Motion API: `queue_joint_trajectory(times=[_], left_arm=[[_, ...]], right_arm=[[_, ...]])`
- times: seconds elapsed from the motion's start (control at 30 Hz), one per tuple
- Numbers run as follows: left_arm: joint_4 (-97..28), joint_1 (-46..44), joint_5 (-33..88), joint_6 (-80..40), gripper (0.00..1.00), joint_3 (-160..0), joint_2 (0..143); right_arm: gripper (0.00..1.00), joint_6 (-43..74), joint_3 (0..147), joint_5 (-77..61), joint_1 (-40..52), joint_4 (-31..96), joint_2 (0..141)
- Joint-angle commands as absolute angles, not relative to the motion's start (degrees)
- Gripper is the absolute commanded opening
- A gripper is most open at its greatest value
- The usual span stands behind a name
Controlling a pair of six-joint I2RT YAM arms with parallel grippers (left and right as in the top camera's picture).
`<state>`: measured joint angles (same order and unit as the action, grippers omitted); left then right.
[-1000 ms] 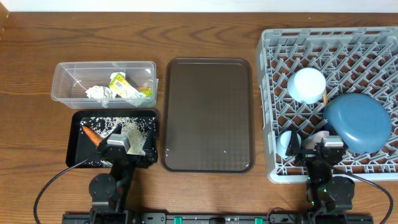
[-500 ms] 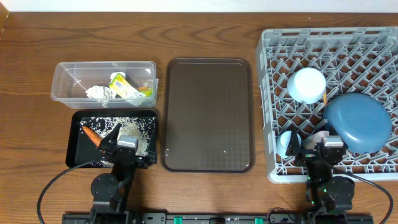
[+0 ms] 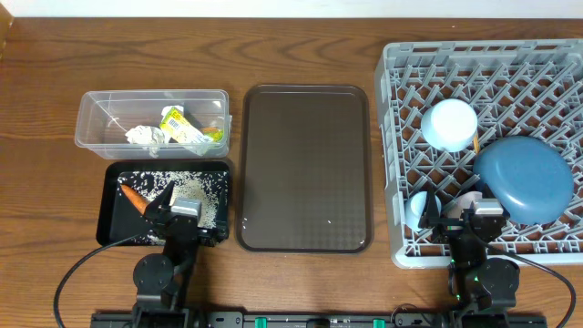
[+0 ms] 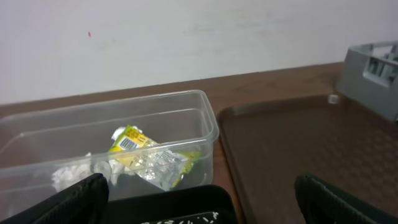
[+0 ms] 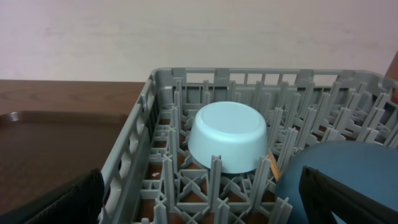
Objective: Sort waste into correct bins and load items into the dishwasher rack
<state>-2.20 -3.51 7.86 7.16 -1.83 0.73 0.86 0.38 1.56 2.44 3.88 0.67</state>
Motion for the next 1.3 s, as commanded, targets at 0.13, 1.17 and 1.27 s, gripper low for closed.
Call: queue_joint_trajectory(times=[0.13,1.17,1.27], left_arm=[[-0.91,-3.73,2.57,-1.43,0.98,-0.23,0.08],[16.19,-3.57,-0.71,-10.17,0.98,-0.21,0.05],[10.48,-3.57,-0.71,-10.17,0.98,-0.23,0.05]], right_arm=[[0.99,1.23,0.3,2.31,2.96,4.08,0.27],[0.99,1.23,0.3,2.31,2.96,4.08,0.32],[0.99,1.23,0.3,2.31,2.96,4.08,0.32]])
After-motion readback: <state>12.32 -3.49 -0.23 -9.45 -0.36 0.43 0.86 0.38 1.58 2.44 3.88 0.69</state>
